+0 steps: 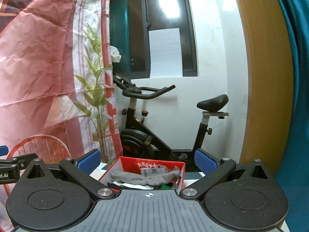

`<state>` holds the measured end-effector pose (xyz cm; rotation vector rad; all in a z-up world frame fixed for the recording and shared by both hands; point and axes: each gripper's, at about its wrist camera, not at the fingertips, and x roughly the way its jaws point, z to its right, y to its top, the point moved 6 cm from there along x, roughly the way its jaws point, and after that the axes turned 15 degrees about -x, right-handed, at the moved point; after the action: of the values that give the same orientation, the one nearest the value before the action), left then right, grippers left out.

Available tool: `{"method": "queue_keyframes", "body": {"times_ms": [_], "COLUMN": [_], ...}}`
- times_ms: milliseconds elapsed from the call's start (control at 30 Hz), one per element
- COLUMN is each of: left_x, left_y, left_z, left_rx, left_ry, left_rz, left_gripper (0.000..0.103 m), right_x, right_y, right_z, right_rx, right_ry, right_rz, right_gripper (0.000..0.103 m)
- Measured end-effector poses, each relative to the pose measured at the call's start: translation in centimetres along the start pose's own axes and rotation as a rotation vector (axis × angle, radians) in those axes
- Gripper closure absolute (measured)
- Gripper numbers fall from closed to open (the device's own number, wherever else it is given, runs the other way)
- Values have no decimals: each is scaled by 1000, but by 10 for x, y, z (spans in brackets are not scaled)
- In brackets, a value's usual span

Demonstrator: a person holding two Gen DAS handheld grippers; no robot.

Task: Organize soft objects

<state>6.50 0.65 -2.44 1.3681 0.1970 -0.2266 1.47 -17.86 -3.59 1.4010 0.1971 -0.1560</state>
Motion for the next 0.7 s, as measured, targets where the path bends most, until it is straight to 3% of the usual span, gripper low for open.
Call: {"method": "queue_keyframes", "body": {"times_ms": [700], "left_x": [2], "left_y": [-10], "left_z": [-2], "left_rx": [-16], "left_ry": [13], "left_rz": [-23], "left_gripper": [0], "right_x": [7], "right_y": [-12], "right_z": [-6], "right_rx": [15], "right_ry": [8], "right_rz": [-19], "right_gripper": [0]}}
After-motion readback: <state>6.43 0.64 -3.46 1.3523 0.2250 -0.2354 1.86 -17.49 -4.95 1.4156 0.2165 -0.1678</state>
